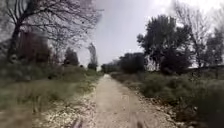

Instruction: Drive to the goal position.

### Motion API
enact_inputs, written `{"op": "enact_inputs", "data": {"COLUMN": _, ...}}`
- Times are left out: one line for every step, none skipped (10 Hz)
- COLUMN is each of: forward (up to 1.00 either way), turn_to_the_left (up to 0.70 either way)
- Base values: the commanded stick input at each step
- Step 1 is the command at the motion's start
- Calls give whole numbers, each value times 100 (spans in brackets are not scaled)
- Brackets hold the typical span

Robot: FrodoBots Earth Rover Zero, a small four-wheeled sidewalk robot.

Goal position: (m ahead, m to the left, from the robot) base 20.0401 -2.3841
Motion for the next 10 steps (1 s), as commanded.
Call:
{"op": "enact_inputs", "data": {"forward": 85, "turn_to_the_left": 0}}
{"op": "enact_inputs", "data": {"forward": 85, "turn_to_the_left": 0}}
{"op": "enact_inputs", "data": {"forward": 85, "turn_to_the_left": 0}}
{"op": "enact_inputs", "data": {"forward": 85, "turn_to_the_left": 0}}
{"op": "enact_inputs", "data": {"forward": 85, "turn_to_the_left": 0}}
{"op": "enact_inputs", "data": {"forward": 85, "turn_to_the_left": 0}}
{"op": "enact_inputs", "data": {"forward": 85, "turn_to_the_left": 0}}
{"op": "enact_inputs", "data": {"forward": 85, "turn_to_the_left": 0}}
{"op": "enact_inputs", "data": {"forward": 85, "turn_to_the_left": 0}}
{"op": "enact_inputs", "data": {"forward": 85, "turn_to_the_left": 0}}
